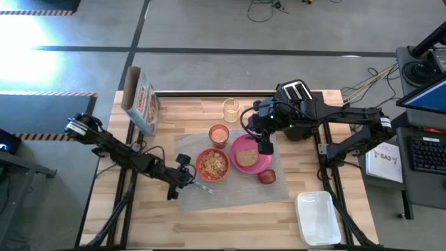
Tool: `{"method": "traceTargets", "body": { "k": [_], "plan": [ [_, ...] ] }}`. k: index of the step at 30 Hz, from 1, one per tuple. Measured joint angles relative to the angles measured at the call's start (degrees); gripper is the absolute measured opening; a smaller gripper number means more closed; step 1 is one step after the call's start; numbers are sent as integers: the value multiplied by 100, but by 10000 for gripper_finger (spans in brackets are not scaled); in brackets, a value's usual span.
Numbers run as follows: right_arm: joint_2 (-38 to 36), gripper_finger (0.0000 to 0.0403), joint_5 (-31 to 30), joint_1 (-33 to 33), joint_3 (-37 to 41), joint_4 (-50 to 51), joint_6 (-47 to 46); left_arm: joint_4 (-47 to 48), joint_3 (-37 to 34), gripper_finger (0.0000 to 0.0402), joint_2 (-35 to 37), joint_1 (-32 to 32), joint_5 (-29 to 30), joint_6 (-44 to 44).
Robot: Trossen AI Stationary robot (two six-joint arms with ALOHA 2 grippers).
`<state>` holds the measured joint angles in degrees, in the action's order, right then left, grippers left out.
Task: Arrange a breakfast setting
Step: Put the blue spoon on the gray table mat to the left of the orange bowl
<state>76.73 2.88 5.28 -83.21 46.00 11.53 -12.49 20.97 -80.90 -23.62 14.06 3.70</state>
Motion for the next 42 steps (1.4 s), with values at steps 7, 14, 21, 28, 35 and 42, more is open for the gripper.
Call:
{"method": "traceTargets", "body": {
  "k": [7, 14, 21, 28, 35, 42],
  "plan": [
    [0, 171, 1, 2, -1, 1, 0, 92, 2, 126, -50, 35, -6, -24],
    [0, 171, 0, 0, 0, 0, 0, -4, 45, 102, -294, 90, -23, 21],
    [0, 171, 1, 0, 1, 0, 0, 406, 213, 32, -223, 96, -11, 26],
    [0, 171, 1, 2, -1, 0, 0, 1424, 700, 9, -219, 104, -149, 436],
    [-1, 171, 0, 2, 0, 0, 0, 3105, 1454, 11, -199, 127, -817, 1782],
    [-1, 171, 0, 1, 1, 1, 0, 3475, 1541, 11, -168, 150, -1187, 3521]
  ]
}}
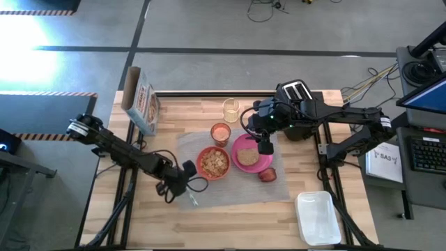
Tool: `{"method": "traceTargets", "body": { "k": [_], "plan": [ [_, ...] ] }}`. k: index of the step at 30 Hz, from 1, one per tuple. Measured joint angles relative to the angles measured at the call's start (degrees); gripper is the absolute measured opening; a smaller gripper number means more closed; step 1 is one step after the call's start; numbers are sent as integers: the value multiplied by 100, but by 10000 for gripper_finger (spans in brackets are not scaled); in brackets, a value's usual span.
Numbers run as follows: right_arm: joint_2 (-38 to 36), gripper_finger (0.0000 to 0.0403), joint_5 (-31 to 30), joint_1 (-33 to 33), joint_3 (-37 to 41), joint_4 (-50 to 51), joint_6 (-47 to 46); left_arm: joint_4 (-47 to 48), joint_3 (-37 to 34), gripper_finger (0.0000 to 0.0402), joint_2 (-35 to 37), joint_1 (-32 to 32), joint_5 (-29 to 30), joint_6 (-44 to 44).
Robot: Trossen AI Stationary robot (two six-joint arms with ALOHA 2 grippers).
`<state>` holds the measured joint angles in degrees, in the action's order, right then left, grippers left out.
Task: Arrange a breakfast setting
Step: Put the blue spoon on the gray table mat to the left of the orange bowl
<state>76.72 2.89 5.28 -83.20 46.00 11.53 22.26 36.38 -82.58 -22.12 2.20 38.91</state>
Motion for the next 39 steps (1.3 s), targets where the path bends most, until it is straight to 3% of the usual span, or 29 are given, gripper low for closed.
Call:
{"method": "traceTargets", "body": {
  "k": [9, 12, 15, 22, 30, 39],
  "plan": [
    [1, 171, 0, 0, -1, 0, 0, 936, 372, 11, 13, 582, -52, 1792],
    [0, 171, -1, 1, -1, -1, 0, 1221, 547, 11, 13, 938, -359, 2369],
    [0, 171, 1, 1, -2, -1, 0, 1278, 599, 11, 13, 1252, -623, 2999],
    [1, 171, 1, 0, 0, -1, 0, 1072, 523, 11, 15, 1853, -506, 4522],
    [1, 171, 1, 1, 0, -1, 0, 715, 468, 12, 0, 2148, -433, 4925],
    [0, 171, 1, -1, -1, 1, 0, 617, 428, 40, -7, 2226, -422, 4833]
  ]
}}
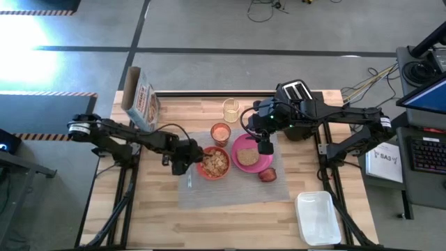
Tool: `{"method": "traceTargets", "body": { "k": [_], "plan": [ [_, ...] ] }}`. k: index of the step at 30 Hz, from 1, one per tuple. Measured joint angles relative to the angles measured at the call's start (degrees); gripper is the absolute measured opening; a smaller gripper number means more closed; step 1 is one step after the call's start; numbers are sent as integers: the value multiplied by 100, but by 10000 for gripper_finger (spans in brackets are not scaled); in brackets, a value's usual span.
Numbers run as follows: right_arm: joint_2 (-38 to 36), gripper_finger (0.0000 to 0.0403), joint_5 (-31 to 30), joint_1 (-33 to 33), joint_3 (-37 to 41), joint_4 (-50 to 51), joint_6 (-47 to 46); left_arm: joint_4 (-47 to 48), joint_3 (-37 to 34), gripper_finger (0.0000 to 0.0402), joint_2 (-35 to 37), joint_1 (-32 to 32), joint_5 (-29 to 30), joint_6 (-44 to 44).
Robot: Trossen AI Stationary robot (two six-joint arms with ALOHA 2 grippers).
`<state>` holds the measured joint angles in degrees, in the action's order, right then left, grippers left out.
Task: Arrange a breakfast setting
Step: Put the blue spoon on the gray table mat to the left of the orange bowl, then return to Home Position
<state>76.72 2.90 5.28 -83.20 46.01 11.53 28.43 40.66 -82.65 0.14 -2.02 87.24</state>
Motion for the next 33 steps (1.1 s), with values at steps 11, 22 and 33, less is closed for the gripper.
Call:
{"method": "traceTargets", "body": {
  "k": [11, 22, 33],
  "plan": [
    [0, 171, 0, 0, -2, -2, 0, 27, 79, 74, 8, -7, 173, -685],
    [-2, 171, -2, 2, 0, -1, 1, 835, 944, 84, 1115, -43, -562, -3223],
    [-2, 171, 0, 0, 0, -2, 0, -1180, -454, 84, 2386, -9, -857, -5434]
  ]
}}
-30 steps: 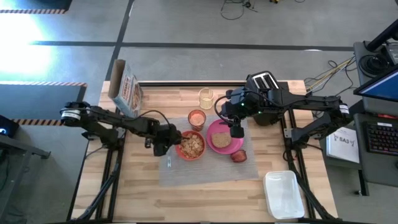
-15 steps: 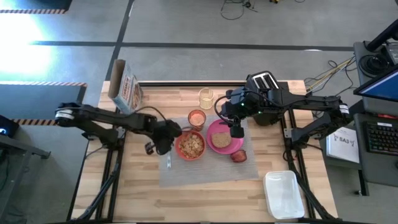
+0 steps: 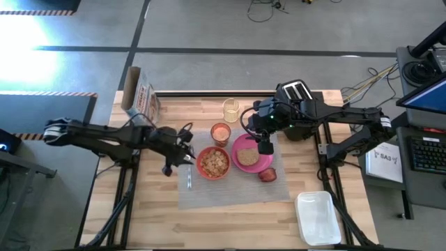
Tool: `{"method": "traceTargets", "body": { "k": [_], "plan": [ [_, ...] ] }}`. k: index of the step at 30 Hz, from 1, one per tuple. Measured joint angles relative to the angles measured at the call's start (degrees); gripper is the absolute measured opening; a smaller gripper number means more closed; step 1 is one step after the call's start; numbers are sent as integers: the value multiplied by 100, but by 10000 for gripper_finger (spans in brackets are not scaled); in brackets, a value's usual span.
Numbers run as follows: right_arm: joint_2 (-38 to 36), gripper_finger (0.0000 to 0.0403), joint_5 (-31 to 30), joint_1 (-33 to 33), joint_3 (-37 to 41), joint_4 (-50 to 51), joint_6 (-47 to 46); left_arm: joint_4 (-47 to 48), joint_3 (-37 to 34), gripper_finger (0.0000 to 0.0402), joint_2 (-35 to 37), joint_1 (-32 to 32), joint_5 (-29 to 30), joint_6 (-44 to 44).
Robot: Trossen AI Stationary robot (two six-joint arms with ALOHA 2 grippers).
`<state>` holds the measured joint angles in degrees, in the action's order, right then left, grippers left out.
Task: Arrange a breakfast setting
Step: Return to Home Position
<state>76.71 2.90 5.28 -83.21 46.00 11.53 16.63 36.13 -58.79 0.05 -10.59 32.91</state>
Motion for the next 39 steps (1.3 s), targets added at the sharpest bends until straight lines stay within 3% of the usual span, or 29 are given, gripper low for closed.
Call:
{"method": "traceTargets", "body": {
  "k": [6, 11, 24, 33, 39],
  "plan": [
    [0, 171, -2, 1, 0, 1, 0, -2754, -1457, 84, 382, 2, 59, -80],
    [0, 171, -1, 1, 1, -1, 0, -4471, -2119, 84, 345, 0, 60, 290],
    [0, 171, 0, 2, 1, -2, 0, -4353, -2188, 84, 419, -28, 42, 258],
    [0, 171, -2, 0, 1, -2, 0, -3701, -2376, 84, 1305, -39, -202, 256],
    [0, 171, -1, 1, 1, -2, 0, -3679, -2982, 84, 2040, -39, -206, 256]
  ]
}}
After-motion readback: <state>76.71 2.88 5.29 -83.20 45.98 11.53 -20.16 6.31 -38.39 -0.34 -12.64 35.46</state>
